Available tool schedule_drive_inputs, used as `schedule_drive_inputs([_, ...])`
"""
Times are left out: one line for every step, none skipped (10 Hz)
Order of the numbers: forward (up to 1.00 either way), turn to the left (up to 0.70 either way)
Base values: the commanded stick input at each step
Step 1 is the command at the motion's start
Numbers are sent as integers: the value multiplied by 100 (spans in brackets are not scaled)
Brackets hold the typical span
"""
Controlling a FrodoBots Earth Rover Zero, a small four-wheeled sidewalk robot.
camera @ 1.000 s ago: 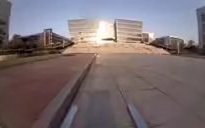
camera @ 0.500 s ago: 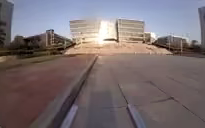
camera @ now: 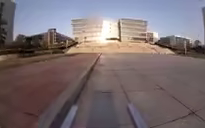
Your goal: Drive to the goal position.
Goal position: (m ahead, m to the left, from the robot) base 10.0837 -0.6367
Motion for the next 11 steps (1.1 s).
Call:
schedule_drive_inputs([70,0])
schedule_drive_inputs([70,0])
schedule_drive_inputs([70,0])
schedule_drive_inputs([70,0])
schedule_drive_inputs([70,0])
schedule_drive_inputs([70,0])
schedule_drive_inputs([70,-4])
schedule_drive_inputs([70,-9])
schedule_drive_inputs([70,-14])
schedule_drive_inputs([70,-14])
schedule_drive_inputs([70,-14])
